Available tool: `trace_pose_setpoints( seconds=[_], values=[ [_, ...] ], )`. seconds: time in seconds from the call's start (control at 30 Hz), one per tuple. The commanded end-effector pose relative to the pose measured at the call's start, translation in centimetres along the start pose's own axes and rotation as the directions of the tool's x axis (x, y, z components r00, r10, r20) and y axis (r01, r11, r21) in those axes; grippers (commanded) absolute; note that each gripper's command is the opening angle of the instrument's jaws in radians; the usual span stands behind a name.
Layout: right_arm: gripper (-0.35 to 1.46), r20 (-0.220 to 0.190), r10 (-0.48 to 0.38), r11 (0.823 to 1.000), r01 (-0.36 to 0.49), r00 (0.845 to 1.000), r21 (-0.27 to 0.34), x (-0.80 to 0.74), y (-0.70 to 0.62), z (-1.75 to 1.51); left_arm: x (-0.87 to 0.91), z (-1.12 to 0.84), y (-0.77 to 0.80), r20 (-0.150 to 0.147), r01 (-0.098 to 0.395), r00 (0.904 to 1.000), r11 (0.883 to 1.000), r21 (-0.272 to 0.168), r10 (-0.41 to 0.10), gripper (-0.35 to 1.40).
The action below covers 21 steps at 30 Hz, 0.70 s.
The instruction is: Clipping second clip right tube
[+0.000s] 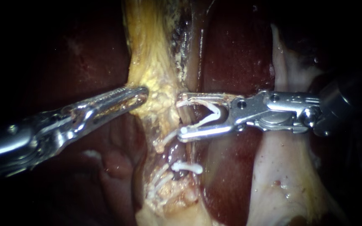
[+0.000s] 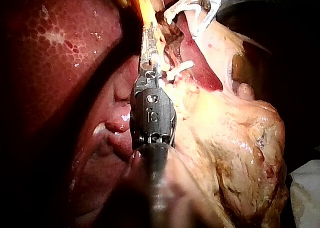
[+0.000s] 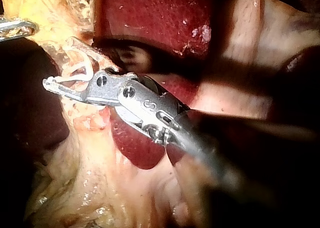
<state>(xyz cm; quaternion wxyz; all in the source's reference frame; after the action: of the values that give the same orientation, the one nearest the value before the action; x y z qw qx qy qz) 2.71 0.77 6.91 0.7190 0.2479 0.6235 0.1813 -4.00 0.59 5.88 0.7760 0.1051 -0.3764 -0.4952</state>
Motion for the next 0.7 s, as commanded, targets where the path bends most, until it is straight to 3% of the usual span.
trace_pose_setpoints(
  seconds=[0.03,0.13,0.2,0.33,0.37,0.7],
  values=[
    [0.6,0.0,0.0,1.0,0.0,1.0,0.003,0.01,0.0,0.0,0.0,0.0,0.0,0.0,0.0,1.0,1.0,0.001,0.0,-0.35],
    [0.6,0.0,-0.002,1.0,0.002,1.0,0.009,-0.01,-0.03,-0.02,-0.01,-0.01,0.0,0.0,0.0,1.0,1.0,0.001,0.0,-0.35],
    [0.6,-0.001,0.059,0.998,-0.059,0.998,0.02,-0.06,-0.06,-0.03,-0.04,-0.05,0.02,-0.003,0.001,1.0,1.0,0.004,-0.001,-0.35],
    [0.58,0.075,0.146,0.988,-0.149,0.986,0.029,-0.27,-0.15,-0.04,-0.19,-0.22,0.06,-0.007,0.006,1.0,1.0,-0.001,-0.006,-0.35],
    [0.58,0.091,0.175,0.984,-0.178,0.98,0.03,-0.36,-0.16,-0.04,-0.25,-0.29,0.07,0.003,0.009,0.9999,1.0,-0.004,-0.009,-0.35],
    [0.55,0.179,0.304,0.951,-0.309,0.936,0.0,-0.88,-0.09,0.02,-0.63,-0.77,-0.05,0.056,0.031,0.998,1.0,-0.006,-0.03,-0.35]
  ],
)
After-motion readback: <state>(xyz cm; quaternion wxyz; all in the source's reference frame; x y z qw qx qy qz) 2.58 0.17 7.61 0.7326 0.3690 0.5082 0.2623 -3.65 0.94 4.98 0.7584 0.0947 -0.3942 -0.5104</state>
